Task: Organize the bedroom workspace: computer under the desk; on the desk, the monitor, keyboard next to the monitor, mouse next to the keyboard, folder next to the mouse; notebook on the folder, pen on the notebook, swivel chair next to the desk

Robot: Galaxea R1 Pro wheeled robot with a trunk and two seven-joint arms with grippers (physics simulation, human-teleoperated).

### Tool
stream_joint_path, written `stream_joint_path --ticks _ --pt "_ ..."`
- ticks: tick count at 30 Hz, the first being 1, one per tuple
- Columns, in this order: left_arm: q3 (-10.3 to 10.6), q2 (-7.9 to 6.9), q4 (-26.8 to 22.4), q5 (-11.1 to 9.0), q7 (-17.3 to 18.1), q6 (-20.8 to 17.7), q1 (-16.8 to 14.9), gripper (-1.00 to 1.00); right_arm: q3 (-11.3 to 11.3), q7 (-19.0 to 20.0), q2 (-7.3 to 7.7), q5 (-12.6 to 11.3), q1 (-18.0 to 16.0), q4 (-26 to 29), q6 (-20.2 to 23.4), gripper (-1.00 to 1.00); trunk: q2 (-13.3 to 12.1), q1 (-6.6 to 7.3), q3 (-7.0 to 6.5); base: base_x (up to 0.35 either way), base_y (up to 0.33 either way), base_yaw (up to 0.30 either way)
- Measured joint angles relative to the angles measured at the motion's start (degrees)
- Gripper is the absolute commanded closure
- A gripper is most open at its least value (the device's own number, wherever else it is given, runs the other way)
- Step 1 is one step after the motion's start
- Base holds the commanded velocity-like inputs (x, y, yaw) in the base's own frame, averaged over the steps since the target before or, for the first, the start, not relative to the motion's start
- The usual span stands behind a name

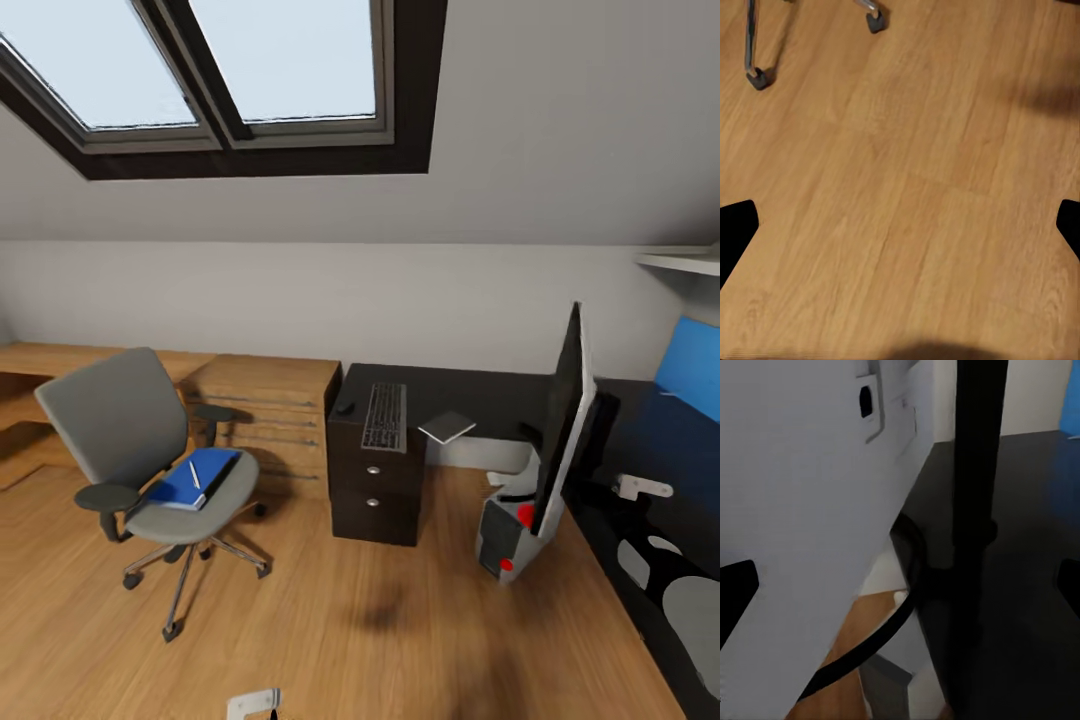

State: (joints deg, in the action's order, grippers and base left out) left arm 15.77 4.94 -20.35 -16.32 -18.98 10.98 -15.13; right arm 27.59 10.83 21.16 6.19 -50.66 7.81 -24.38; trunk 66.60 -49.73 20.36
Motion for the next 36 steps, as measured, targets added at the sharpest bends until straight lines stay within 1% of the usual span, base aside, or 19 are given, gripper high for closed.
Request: stream_joint_path --ticks 6,13,17,28,32,36 --pt "0.02 0.00 -0.02 0.00 -0.01 0.00 0.00 -1.00 -0.05 -0.05 0.00 0.02 0.00 0.05 -0.01 -1.00 0.00 0.00 0.00 0.000 0.000 0.263" --pt "0.00 0.01 0.02 0.01 0.00 0.01 -0.02 -1.00 -0.15 -0.04 0.09 0.07 0.01 0.09 -0.03 -1.00 0.00 0.00 0.00 0.000 0.000 0.049" --pt "0.00 0.01 0.05 0.01 0.00 0.00 -0.03 -1.00 -0.16 -0.08 0.10 0.07 0.02 0.04 -0.03 -1.00 0.00 0.00 -0.02 0.000 0.000 -0.146" --pt "0.00 0.01 0.07 0.01 0.00 0.02 -0.03 -1.00 -0.16 -0.24 0.10 0.07 0.02 0.05 -0.03 -1.00 0.00 0.00 -0.20 0.000 0.000 -0.261" --pt "0.00 0.01 0.08 0.01 0.01 -0.01 -0.02 -1.00 -0.16 -0.29 0.10 0.07 0.02 0.04 -0.03 -1.00 0.00 0.00 -0.21 0.000 0.000 -0.076" --pt "0.00 0.01 0.10 0.01 0.02 -0.01 -0.02 -1.00 -0.16 -0.30 -0.35 0.14 0.01 -0.08 0.10 -1.00 0.00 0.00 -0.21 0.000 0.000 -0.003"
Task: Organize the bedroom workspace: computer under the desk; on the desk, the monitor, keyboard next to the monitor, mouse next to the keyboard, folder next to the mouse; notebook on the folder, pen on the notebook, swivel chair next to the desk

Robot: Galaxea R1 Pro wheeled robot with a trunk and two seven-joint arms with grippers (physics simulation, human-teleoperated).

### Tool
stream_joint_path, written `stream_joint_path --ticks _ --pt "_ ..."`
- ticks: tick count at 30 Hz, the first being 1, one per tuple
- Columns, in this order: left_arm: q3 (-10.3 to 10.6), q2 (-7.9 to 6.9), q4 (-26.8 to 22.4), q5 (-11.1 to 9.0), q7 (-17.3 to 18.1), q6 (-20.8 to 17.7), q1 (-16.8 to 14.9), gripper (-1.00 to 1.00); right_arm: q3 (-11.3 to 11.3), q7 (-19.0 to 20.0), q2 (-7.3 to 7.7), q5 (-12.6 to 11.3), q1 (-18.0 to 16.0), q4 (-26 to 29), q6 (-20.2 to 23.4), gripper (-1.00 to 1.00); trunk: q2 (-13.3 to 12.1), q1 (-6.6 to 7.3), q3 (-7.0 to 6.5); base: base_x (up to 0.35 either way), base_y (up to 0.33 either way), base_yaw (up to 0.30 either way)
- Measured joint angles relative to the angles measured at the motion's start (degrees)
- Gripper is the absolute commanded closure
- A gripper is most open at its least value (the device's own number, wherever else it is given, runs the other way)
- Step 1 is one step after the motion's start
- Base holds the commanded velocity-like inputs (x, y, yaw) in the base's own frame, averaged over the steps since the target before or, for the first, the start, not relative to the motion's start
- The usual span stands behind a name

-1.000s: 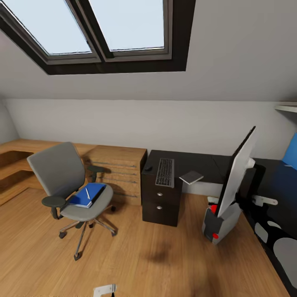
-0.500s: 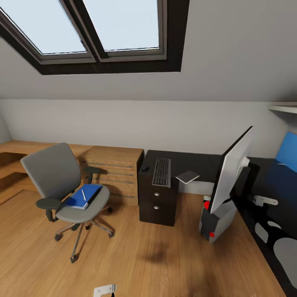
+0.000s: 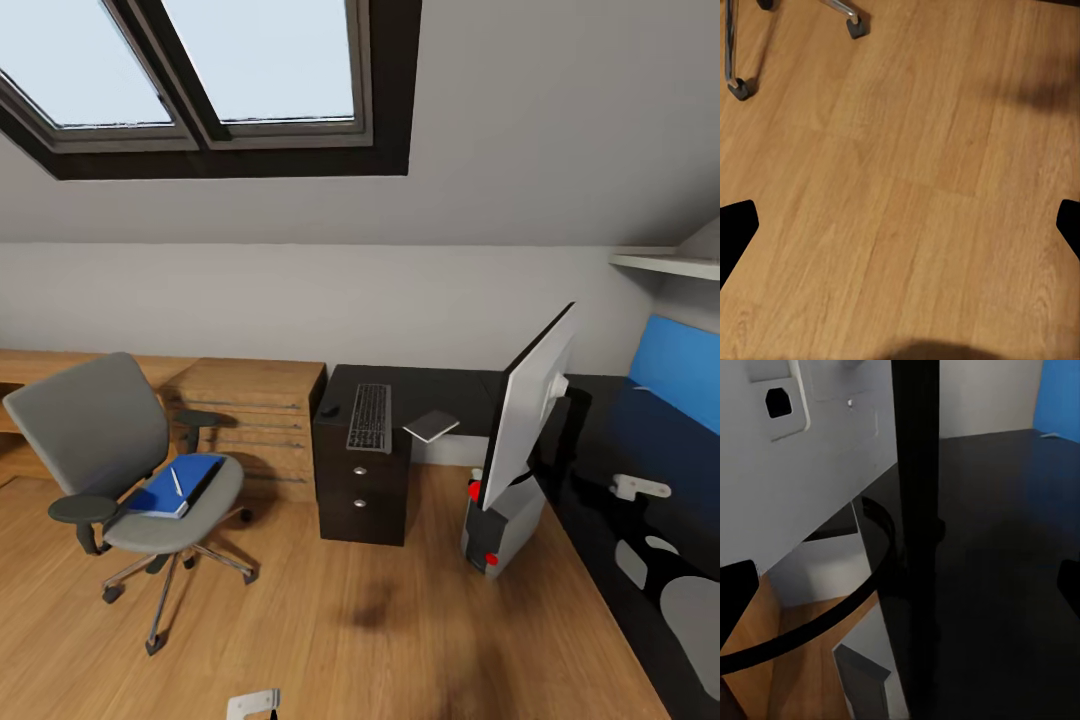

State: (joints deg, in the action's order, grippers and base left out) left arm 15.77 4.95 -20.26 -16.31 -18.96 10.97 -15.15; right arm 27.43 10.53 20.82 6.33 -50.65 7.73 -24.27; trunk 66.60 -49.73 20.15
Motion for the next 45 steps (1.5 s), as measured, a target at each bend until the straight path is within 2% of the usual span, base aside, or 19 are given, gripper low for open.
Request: stream_joint_path --ticks 4,10,11,12,17,19,22,26,29,32,45 --pt "0.00 -0.01 -0.03 0.00 -0.01 -0.02 0.00 -1.00 0.01 -0.06 -0.13 -0.05 0.00 0.01 0.00 -1.00 0.00 0.00 0.00 0.000 0.000 0.000" --pt "0.00 -0.03 0.00 0.00 0.04 0.02 0.00 -1.00 0.09 -2.26 -0.47 -0.05 0.00 0.01 -0.05 -1.00 0.00 0.00 0.00 0.000 0.000 0.000" --pt "0.00 -0.02 -0.02 0.00 0.06 0.02 0.00 -1.00 0.10 -8.19 -0.42 0.81 0.00 -0.12 0.23 -1.00 0.00 0.00 0.00 0.000 0.000 0.000" --pt "0.00 -0.01 0.00 0.00 0.06 0.02 0.00 -1.00 0.10 -11.12 -0.40 1.25 0.01 -0.14 0.59 -1.00 0.00 0.00 0.00 0.000 0.000 0.000" --pt "0.06 0.00 0.00 0.00 0.06 0.02 0.00 -1.00 0.13 -19.42 -0.24 1.71 0.01 0.21 6.76 -1.00 0.00 0.00 0.00 0.000 0.000 0.000" --pt "0.06 0.00 -0.01 0.00 0.06 0.02 0.00 -1.00 0.13 -20.63 -0.64 1.87 0.01 0.30 5.34 -1.00 0.00 0.00 0.00 0.000 0.000 0.000" --pt "0.03 0.00 -0.01 0.00 0.06 0.03 0.00 -1.00 0.16 -20.99 -2.42 2.12 0.01 0.19 1.78 -1.00 0.00 0.00 0.00 0.000 0.000 0.000" --pt "0.00 0.00 0.00 0.00 0.06 0.03 -0.01 -1.00 0.18 -21.10 -3.21 3.60 0.01 0.06 0.60 -1.00 0.00 0.00 0.00 0.000 0.000 -0.084" --pt "0.00 0.00 0.01 0.00 0.06 0.03 -0.01 -1.00 0.20 -21.11 -3.42 5.05 0.01 -0.04 0.29 -1.00 0.00 0.00 0.00 0.000 0.000 -0.214" --pt "0.00 0.00 0.02 0.00 0.06 0.03 -0.01 -1.00 0.20 -21.09 -3.47 5.46 0.01 -0.10 0.21 -1.00 0.00 0.00 -0.04 0.000 0.000 -0.243" --pt "0.00 0.00 0.01 0.00 0.06 0.03 0.00 -1.00 0.19 -20.86 -3.73 5.89 0.09 -0.50 0.12 -1.00 0.00 0.00 -0.21 0.000 0.000 -0.185"
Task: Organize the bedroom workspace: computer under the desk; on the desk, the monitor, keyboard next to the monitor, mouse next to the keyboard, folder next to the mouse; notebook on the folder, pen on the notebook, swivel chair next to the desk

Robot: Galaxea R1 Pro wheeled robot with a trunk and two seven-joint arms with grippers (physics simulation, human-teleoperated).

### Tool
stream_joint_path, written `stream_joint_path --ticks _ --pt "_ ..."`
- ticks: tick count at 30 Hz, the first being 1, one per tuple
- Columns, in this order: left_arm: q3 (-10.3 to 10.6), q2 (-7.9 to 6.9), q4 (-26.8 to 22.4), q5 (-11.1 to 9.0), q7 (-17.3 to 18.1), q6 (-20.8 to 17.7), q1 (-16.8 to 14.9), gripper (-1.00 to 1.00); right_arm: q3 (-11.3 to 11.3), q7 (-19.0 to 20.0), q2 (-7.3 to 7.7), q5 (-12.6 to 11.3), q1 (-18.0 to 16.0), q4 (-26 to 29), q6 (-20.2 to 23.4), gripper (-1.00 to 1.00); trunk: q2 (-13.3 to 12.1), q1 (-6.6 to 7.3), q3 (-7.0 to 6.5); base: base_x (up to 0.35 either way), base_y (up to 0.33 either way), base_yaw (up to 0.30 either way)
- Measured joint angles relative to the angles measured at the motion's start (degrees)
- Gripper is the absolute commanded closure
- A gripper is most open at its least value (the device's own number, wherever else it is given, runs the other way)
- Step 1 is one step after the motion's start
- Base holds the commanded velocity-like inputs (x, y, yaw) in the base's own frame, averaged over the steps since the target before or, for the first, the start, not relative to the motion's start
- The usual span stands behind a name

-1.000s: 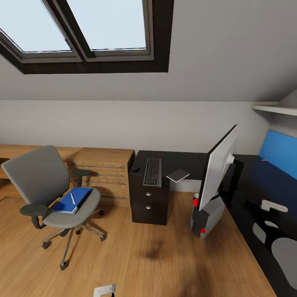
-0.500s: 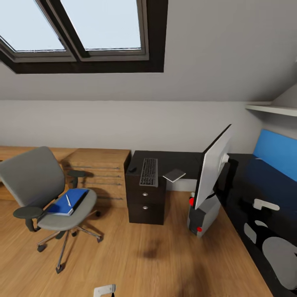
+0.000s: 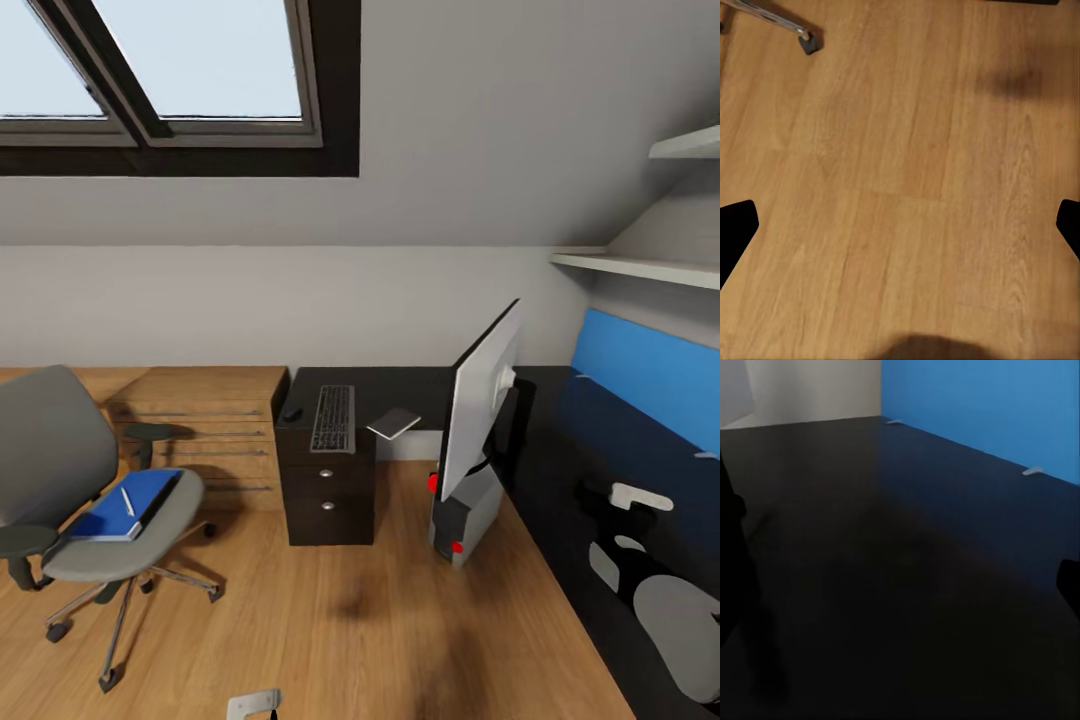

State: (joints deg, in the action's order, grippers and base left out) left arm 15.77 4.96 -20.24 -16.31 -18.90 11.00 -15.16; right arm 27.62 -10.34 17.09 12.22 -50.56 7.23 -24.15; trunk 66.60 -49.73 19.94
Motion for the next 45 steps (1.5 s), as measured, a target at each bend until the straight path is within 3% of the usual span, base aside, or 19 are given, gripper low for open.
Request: stream_joint_path --ticks 6,14,16,24,30,45 --pt "0.00 0.00 -0.01 0.00 0.00 0.00 0.00 -1.00 -0.03 -0.04 -0.45 2.48 0.00 -0.57 0.09 -1.00 0.00 0.00 -0.01 0.000 0.000 -0.012" --pt "0.00 0.00 -0.01 0.00 0.00 0.00 0.00 -1.00 0.03 -0.01 -0.55 3.33 0.00 -0.88 -1.12 -1.00 0.00 0.00 -0.01 0.000 0.000 -0.001" --pt "-0.01 -0.02 -0.01 0.00 0.00 0.00 0.00 -1.00 0.00 1.37 -0.28 4.24 1.29 -1.78 -3.21 -1.00 0.00 0.00 0.00 0.000 0.000 0.000" --pt "0.03 0.00 0.00 0.00 0.00 0.00 0.00 -1.00 -0.37 10.12 -0.26 7.19 2.41 -2.23 -4.46 -1.00 0.00 0.00 -0.01 0.000 0.000 0.000" --pt "0.06 0.00 0.00 0.00 0.00 0.00 0.00 -1.00 -0.44 14.48 -0.46 11.34 3.15 -2.34 -5.04 -1.00 0.00 0.00 -0.01 0.000 0.000 0.000" --pt "0.02 -0.05 -0.01 0.00 0.08 -0.08 0.00 -1.00 -0.11 13.69 -0.77 11.65 3.29 -2.19 -4.53 -1.00 0.01 0.03 -0.01 0.097 0.000 0.000"
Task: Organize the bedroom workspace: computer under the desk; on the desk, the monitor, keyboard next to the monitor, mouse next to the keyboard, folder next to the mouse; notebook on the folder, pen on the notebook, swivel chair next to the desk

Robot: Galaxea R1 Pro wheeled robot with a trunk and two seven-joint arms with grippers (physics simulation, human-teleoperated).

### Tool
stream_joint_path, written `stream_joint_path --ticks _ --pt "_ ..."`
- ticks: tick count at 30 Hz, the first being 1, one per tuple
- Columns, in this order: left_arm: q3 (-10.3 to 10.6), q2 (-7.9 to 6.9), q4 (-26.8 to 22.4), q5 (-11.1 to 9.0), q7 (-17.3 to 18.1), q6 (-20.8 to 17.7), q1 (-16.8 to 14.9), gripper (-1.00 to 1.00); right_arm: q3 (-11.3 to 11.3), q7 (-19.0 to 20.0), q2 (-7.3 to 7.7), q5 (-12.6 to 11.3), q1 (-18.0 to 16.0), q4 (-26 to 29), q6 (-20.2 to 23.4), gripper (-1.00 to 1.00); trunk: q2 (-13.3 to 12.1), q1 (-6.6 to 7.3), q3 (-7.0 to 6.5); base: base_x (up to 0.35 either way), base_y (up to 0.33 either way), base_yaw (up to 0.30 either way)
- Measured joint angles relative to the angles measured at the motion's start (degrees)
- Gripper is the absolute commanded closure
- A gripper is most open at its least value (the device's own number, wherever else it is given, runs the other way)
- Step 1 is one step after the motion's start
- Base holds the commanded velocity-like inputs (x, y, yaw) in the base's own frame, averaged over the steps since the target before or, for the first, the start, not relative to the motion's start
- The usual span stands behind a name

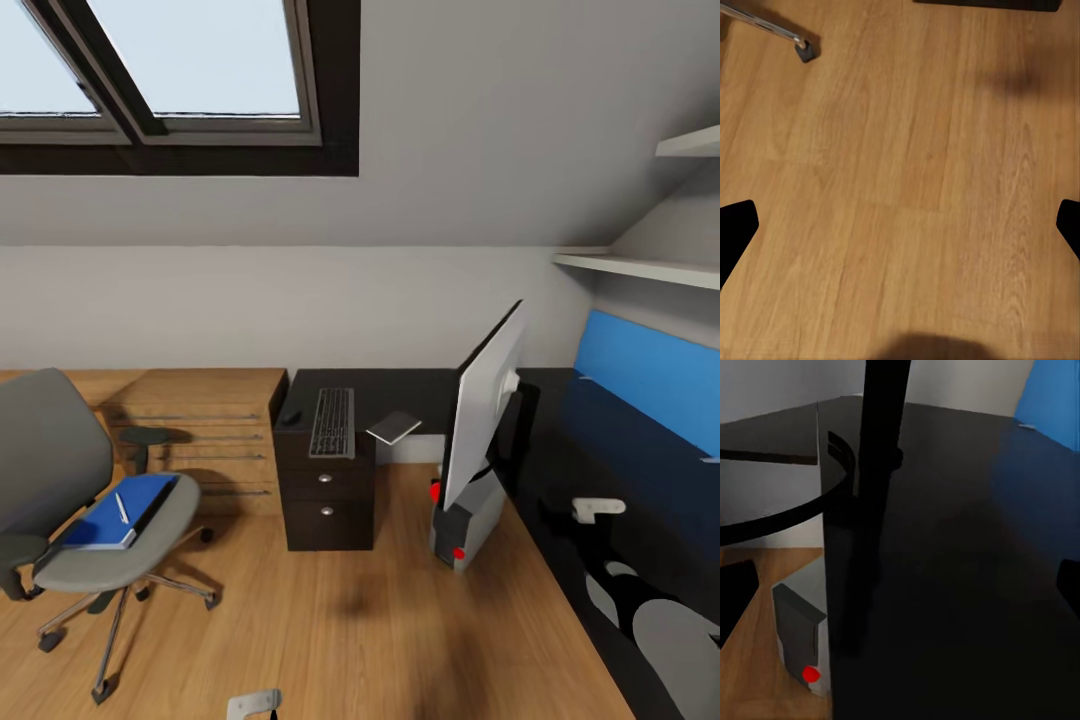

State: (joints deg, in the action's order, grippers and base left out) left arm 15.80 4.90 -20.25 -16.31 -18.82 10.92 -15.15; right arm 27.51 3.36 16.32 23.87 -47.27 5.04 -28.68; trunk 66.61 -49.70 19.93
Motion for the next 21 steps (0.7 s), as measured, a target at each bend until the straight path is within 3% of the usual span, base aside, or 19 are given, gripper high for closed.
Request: stream_joint_path --ticks 5,21 --pt "-0.03 0.02 0.00 -0.06 -0.11 -0.14 0.00 -1.00 0.06 -4.07 -0.05 -0.54 0.02 0.05 0.14 -1.00 0.00 -0.02 0.00 0.107 0.000 0.000" --pt "-0.19 0.02 0.00 -0.13 -0.28 -0.14 0.00 -1.00 0.11 -5.33 -0.06 -0.61 -0.01 0.47 0.21 -1.00 0.00 -0.02 0.00 0.180 0.000 0.000"
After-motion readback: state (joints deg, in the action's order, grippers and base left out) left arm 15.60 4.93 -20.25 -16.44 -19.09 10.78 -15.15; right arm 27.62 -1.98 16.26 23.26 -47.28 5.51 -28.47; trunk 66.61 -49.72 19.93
